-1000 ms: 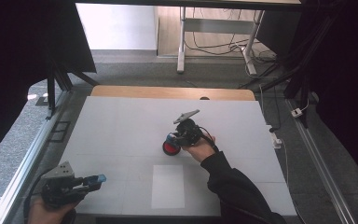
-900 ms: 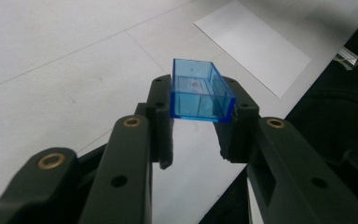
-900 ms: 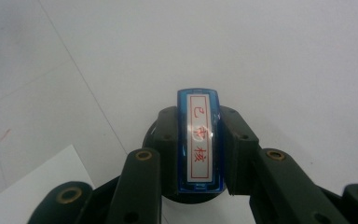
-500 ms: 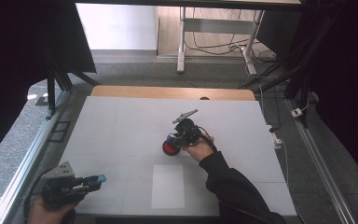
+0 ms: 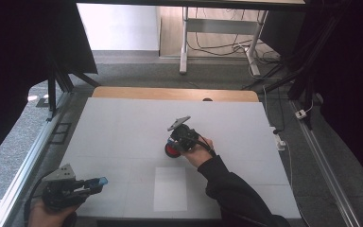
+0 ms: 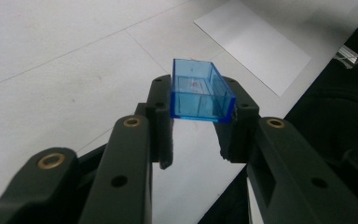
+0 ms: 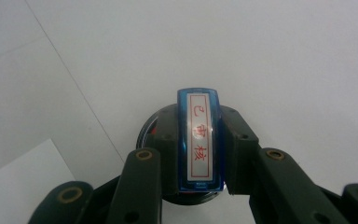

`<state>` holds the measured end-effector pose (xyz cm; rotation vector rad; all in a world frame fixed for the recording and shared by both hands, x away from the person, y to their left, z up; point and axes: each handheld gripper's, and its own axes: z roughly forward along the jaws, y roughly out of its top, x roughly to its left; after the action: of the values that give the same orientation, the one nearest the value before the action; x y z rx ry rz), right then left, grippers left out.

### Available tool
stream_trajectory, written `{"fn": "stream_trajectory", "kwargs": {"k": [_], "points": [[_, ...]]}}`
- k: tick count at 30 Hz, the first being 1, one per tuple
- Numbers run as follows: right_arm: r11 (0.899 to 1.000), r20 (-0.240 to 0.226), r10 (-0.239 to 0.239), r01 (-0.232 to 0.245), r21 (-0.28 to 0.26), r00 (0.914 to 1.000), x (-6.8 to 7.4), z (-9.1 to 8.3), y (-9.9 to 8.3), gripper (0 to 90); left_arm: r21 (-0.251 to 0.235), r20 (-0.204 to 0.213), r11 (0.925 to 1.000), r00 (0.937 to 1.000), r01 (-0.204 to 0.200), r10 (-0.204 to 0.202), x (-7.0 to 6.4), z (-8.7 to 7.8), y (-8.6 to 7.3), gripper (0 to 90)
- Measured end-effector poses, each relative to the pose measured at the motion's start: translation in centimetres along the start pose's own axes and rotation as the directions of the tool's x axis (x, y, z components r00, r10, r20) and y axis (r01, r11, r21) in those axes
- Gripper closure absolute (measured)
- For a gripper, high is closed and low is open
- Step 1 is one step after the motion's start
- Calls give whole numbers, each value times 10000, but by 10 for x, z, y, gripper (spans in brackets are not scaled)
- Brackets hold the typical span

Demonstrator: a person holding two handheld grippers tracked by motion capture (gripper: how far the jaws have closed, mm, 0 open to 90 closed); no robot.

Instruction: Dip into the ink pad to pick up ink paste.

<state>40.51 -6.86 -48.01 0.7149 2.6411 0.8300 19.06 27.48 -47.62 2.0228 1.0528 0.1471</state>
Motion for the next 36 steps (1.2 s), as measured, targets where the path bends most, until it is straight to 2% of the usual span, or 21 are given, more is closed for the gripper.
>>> {"fn": "stream_trajectory", "kwargs": {"k": [4, 8, 15, 18, 21, 24, 26, 30, 32, 36], "points": [[9979, -504, 596, -609, -231, 9969, -9, 0, -4, 707, 11, 6, 10000, 10000, 17, -17, 0, 0, 0, 687], [9960, -772, 817, -842, -299, 9937, -15, 1, -6, 706, 22, 7, 10000, 10000, 20, -20, 0, 0, 0, 687], [9884, -1239, 1394, -1457, -437, 9825, -23, 1, -10, 706, 23, -2, 10000, 10000, 13, -13, 0, 0, 0, 687], [9920, -1046, 1133, -1183, -438, 9880, -20, 1, -9, 706, 31, -12, 10000, 10000, 19, -19, 0, 0, 0, 687], [9976, -480, 596, -611, -310, 9971, -10, 1, -5, 706, 46, -12, 10000, 10000, -9, 9, 0, 0, 0, 687], [9998, -43, 9, -9, -179, 10000, -1, 1, -3, 706, 40, -15, 10000, 10000, -11, 11, 0, 0, 0, 687], [9999, 42, -111, 111, -124, 9999, 0, 0, -2, 706, 37, -16, 10000, 10000, -10, 10, -1, 0, 0, 687], [9985, -319, 452, -461, -285, 9985, -7, 0, -5, 706, 36, -8, 10000, 10000, -6, 6, 0, 0, 0, 686], [9956, -634, 796, -824, -437, 9948, -12, 1, -7, 705, 42, -8, 10000, 10000, -2, 2, 0, 0, 0, 687], [9926, -850, 1042, -1090, -541, 9909, -16, 1, -10, 705, 29, -20, 10000, 10000, 17, -17, 0, 0, 0, 687]]}}
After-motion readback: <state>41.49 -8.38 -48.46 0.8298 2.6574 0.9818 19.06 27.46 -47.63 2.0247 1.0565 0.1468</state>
